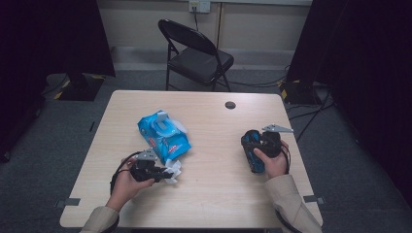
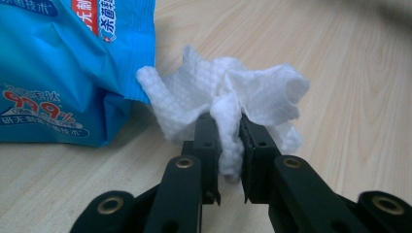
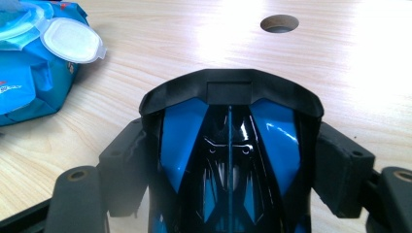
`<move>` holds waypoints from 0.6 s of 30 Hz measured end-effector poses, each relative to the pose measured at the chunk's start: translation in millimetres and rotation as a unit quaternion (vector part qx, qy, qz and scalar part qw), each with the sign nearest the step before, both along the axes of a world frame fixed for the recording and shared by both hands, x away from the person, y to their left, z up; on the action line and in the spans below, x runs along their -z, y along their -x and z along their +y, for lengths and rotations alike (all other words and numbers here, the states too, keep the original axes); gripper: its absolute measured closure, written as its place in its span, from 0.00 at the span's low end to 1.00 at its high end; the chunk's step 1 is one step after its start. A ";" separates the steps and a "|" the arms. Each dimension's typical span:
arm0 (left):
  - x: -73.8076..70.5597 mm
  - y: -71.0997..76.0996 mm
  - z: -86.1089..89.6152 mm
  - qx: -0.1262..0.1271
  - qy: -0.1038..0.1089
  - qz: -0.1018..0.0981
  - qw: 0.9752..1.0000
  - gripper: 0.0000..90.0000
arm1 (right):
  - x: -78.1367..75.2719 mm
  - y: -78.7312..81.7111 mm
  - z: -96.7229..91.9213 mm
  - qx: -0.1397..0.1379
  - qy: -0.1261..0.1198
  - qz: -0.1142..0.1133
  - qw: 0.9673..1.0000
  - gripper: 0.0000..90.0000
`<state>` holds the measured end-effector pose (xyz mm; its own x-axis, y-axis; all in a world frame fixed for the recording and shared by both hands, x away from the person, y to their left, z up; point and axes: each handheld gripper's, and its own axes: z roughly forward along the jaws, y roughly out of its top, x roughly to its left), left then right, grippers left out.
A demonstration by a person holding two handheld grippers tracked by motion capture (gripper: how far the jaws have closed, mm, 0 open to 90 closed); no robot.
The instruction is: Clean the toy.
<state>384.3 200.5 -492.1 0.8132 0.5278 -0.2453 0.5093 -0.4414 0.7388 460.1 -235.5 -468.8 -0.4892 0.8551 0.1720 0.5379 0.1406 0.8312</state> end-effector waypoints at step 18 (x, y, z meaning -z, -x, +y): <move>1.5 0.0 -0.2 0.000 0.001 -0.001 1.000 0.88 | 13.6 -13.8 15.2 -0.007 0.037 0.020 0.999 0.28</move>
<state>384.4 200.3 -493.6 0.8134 0.5279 -0.2444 0.5080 -0.4400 0.7405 473.9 -220.3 -482.4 -0.4960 0.8589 0.1273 0.5677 0.2098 0.7961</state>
